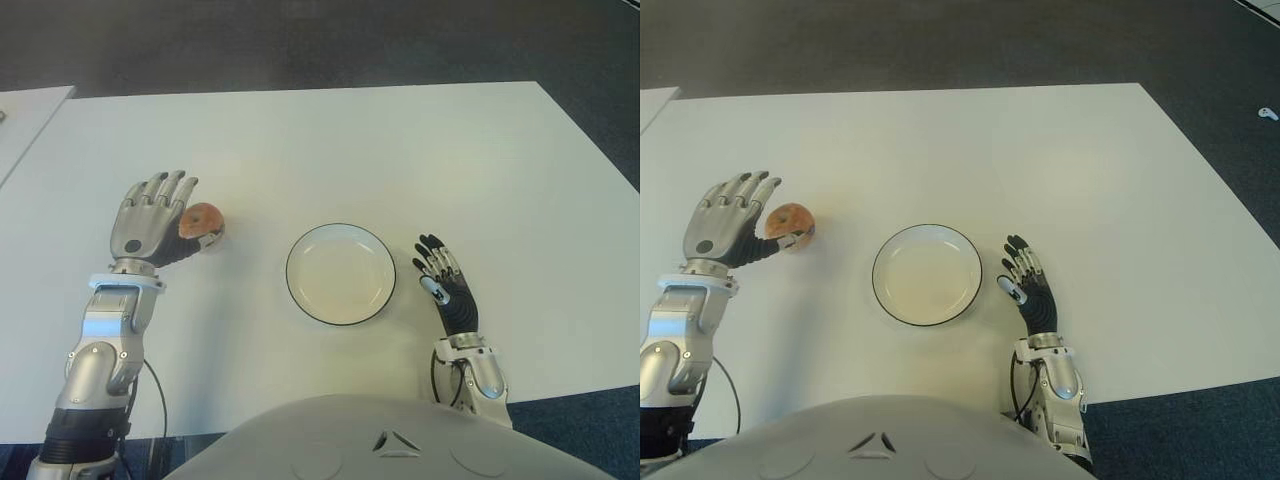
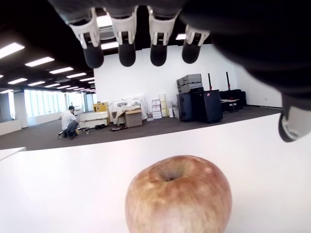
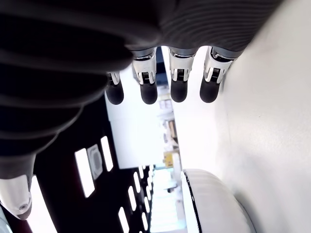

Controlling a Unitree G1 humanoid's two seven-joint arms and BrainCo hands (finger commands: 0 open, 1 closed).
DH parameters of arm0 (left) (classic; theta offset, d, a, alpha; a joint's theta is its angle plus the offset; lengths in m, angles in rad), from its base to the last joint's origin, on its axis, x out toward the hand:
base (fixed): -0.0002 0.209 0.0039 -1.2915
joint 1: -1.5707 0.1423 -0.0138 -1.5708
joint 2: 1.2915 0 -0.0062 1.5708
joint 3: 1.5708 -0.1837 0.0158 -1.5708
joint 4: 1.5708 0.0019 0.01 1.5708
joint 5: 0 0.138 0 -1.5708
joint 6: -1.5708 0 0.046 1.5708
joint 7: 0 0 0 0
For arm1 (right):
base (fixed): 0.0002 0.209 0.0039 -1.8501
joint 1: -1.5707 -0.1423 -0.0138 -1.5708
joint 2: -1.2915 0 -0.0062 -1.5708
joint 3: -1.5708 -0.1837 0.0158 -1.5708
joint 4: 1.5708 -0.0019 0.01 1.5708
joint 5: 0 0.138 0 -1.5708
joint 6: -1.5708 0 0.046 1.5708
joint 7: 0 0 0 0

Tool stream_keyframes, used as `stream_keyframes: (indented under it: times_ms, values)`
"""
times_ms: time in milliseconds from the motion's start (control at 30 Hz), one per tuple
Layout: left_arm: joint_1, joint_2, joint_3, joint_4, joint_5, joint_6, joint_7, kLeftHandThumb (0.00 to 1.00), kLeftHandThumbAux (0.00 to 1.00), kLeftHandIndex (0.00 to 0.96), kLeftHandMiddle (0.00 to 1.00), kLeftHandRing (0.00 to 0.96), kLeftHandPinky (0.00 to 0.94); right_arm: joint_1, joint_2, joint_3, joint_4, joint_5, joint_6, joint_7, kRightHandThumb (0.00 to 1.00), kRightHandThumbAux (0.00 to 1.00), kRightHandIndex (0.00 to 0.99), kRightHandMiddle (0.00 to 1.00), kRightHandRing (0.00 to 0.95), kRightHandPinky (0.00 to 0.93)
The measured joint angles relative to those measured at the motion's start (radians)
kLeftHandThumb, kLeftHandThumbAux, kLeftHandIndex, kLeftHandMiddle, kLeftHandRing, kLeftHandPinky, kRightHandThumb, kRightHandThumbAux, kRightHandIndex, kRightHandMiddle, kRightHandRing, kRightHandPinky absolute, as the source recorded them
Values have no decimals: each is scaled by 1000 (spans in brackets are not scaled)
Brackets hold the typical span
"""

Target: Put the apples into the plate.

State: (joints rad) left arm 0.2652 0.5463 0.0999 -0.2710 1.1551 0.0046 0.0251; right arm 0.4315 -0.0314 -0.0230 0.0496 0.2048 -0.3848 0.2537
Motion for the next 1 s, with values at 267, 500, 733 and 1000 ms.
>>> stream_keyframes:
  times_ms: [267, 500, 733, 1000]
  values:
    - [-10, 36, -14, 12, 2, -3, 15, 278, 391, 0, 0, 0, 0, 0, 1, -6, -1, 8, 11, -1, 174, 532, 0, 9, 0, 0]
    - [-68, 50, -53, 80, 4, 11, 19, 282, 389, 0, 0, 0, 0, 0, 1, -9, -3, 12, 17, -1, 184, 533, 0, 6, 0, 0]
    - [-128, 65, -99, 162, 8, 32, 22, 264, 370, 0, 0, 0, 0, 0, 2, -17, -2, 21, 17, 2, 189, 549, 2, 8, 0, 0]
    - [-147, 88, -137, 190, 3, 38, 22, 254, 355, 0, 0, 0, 0, 2, 0, -27, -1, 23, 16, 8, 177, 544, 0, 3, 0, 0]
